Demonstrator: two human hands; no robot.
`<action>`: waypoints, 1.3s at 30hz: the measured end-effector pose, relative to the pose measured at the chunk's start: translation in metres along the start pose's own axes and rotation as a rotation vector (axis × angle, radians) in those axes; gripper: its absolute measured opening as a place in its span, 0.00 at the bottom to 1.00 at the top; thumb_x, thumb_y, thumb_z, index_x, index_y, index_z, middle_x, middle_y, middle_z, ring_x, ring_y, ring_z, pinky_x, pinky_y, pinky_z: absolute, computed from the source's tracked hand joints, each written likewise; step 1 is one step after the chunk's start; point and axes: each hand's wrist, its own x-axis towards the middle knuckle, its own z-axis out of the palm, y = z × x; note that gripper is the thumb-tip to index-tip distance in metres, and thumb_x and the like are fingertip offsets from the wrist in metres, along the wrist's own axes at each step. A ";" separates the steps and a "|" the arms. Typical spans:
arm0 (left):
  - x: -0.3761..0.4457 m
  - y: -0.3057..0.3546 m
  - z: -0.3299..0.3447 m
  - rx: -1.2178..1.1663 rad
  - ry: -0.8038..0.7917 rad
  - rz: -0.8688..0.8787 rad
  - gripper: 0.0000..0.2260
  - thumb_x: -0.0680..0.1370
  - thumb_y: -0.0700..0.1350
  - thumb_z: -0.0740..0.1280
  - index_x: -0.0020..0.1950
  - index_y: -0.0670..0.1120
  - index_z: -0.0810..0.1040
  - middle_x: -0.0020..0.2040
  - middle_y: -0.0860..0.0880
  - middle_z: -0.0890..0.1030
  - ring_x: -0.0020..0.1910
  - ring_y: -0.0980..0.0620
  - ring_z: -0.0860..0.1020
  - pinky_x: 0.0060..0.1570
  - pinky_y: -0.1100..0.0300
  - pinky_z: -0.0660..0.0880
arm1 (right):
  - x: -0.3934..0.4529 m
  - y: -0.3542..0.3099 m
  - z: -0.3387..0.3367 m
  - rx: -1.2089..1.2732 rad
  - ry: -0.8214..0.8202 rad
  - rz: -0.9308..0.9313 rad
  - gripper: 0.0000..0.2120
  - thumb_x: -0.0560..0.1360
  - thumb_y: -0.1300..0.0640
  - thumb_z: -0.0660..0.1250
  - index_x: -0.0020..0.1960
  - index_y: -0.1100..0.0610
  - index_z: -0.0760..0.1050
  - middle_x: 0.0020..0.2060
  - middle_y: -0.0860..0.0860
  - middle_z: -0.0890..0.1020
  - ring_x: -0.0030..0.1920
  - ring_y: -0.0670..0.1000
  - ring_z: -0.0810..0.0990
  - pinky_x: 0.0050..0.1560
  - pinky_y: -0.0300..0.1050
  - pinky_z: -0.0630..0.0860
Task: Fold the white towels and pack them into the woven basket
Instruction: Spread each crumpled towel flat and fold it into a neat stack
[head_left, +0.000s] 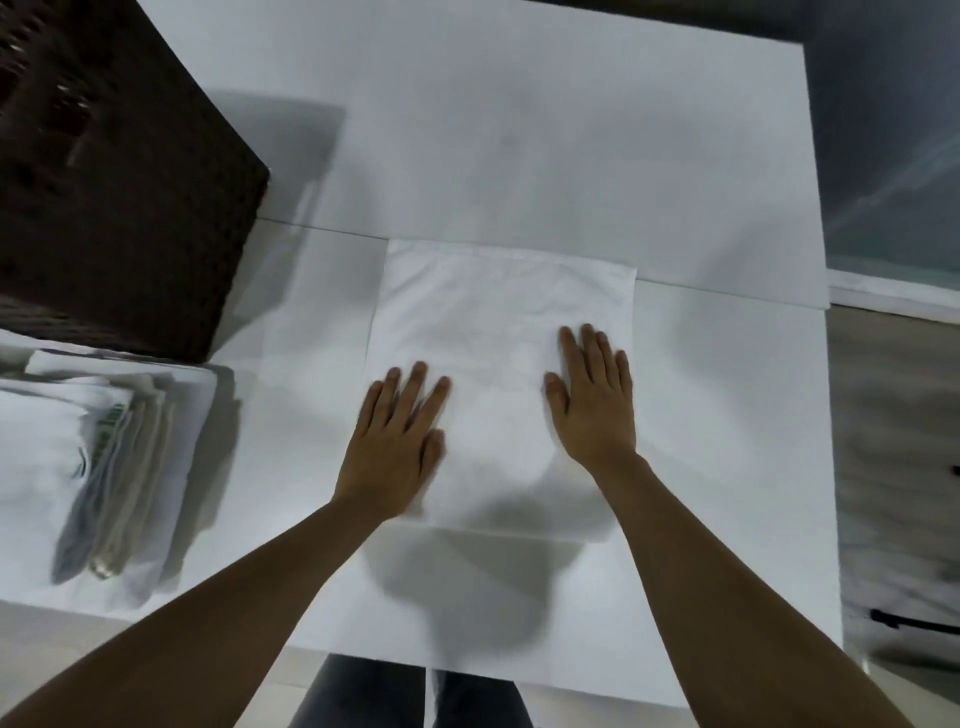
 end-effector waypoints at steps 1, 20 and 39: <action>0.002 -0.002 -0.002 -0.006 -0.026 0.003 0.26 0.84 0.51 0.56 0.82 0.50 0.56 0.82 0.43 0.54 0.81 0.38 0.54 0.77 0.42 0.56 | 0.000 0.000 -0.004 0.009 -0.026 0.005 0.30 0.83 0.44 0.51 0.83 0.51 0.53 0.82 0.54 0.57 0.82 0.54 0.52 0.81 0.56 0.50; -0.112 -0.010 -0.071 -0.933 -0.114 -0.959 0.18 0.78 0.41 0.71 0.67 0.49 0.76 0.56 0.48 0.83 0.53 0.46 0.81 0.51 0.52 0.77 | -0.189 -0.023 -0.058 0.558 -0.163 0.799 0.08 0.77 0.50 0.67 0.53 0.51 0.70 0.46 0.49 0.80 0.44 0.53 0.80 0.43 0.50 0.78; -0.126 0.009 -0.132 -1.273 -0.011 -1.022 0.10 0.77 0.34 0.70 0.55 0.46 0.80 0.39 0.38 0.83 0.37 0.43 0.82 0.43 0.51 0.81 | -0.207 -0.033 -0.123 1.287 0.134 0.977 0.12 0.77 0.65 0.70 0.57 0.52 0.81 0.34 0.58 0.76 0.32 0.55 0.74 0.40 0.48 0.75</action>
